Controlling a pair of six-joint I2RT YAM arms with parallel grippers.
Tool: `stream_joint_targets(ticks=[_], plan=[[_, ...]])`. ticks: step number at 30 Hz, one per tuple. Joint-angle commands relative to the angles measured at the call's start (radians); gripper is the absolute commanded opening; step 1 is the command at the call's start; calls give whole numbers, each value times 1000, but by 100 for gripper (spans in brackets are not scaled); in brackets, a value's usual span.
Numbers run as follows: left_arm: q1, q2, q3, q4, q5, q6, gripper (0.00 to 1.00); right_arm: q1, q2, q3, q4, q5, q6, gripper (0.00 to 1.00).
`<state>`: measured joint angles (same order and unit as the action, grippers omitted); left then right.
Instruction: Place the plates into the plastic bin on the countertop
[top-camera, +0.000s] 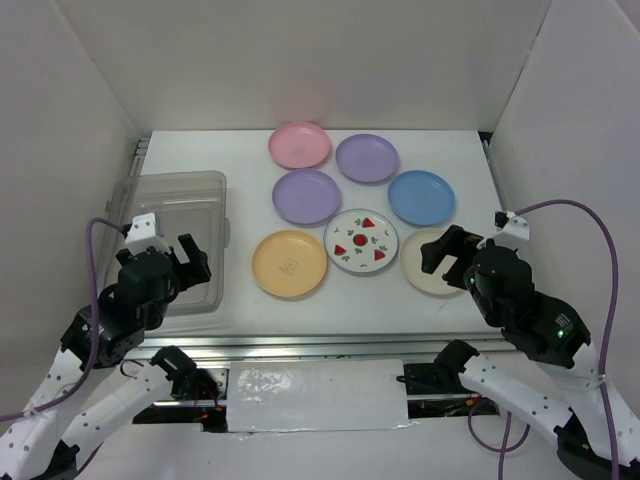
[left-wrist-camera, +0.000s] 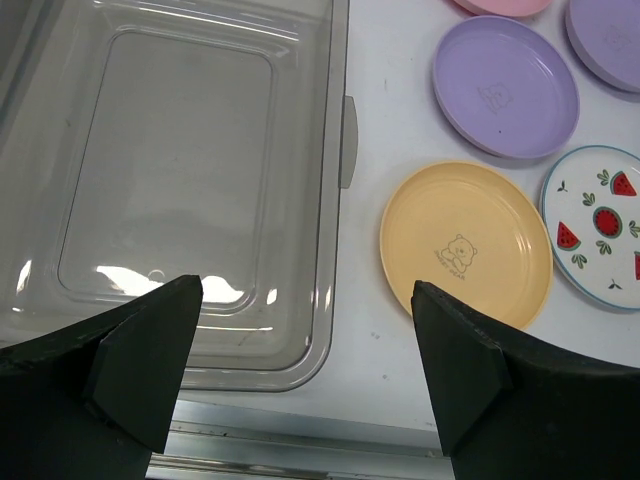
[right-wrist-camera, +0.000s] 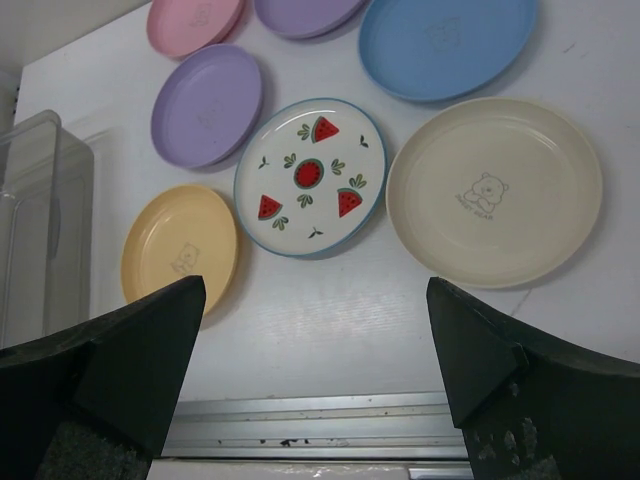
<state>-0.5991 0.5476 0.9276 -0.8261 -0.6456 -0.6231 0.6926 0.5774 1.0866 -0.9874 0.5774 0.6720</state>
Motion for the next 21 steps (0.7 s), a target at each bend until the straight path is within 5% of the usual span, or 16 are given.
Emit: stream_joint_targets(ticks=[1,12,21], plan=[[13,24,13,48,20,33,99,-8,-22,-7,-2,15,12,100],[28,23,11,51,20,33,99,-31,-13,-68,27,-17,63,100],[28,28,13,47,14,29,99,-94,27,-396,414,-237,320,100]])
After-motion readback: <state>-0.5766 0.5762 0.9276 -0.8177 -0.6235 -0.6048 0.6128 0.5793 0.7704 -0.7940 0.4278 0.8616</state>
